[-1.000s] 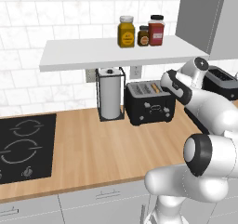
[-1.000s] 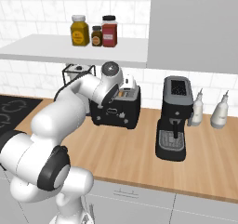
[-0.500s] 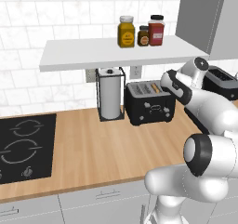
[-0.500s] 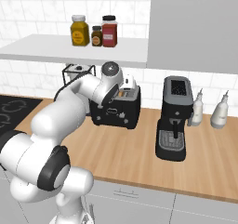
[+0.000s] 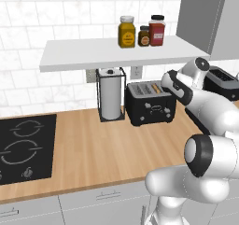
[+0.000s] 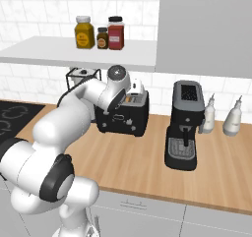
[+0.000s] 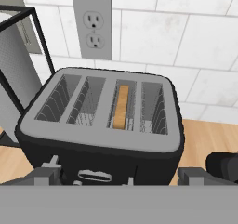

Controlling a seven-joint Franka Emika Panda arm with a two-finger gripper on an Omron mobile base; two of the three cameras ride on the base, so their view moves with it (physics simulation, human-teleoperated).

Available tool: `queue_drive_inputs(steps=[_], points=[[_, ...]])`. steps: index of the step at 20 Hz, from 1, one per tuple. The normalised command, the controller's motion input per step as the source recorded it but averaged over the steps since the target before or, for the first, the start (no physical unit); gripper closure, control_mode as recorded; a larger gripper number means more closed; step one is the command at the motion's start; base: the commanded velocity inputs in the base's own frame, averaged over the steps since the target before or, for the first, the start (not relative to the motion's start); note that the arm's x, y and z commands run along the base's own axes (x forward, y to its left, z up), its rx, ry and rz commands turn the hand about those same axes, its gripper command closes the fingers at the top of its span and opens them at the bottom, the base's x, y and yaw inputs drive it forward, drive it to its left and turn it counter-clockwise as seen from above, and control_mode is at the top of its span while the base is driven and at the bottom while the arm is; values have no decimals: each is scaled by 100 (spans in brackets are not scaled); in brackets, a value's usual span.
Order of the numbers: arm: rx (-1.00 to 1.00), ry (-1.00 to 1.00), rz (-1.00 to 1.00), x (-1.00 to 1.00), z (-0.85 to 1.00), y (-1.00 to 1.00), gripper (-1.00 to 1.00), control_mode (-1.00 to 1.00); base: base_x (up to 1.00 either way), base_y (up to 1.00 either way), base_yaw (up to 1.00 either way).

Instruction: Start the toaster. Once the lever pops up, take the bread to the plate on the dining counter.

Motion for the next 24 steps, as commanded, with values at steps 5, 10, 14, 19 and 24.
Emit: queue_drive_inputs(steps=[5, 10, 14, 19, 24], points=[[0, 0, 0, 0, 0, 0, -100, -100, 0, 0, 0], [0, 0, 0, 0, 0, 0, -100, -100, 0, 0, 0], [0, 0, 0, 0, 0, 0, -100, -100, 0, 0, 0], [0, 0, 0, 0, 0, 0, -100, -100, 0, 0, 0], [0, 0, 0, 0, 0, 0, -100, -100, 0, 0, 0]])
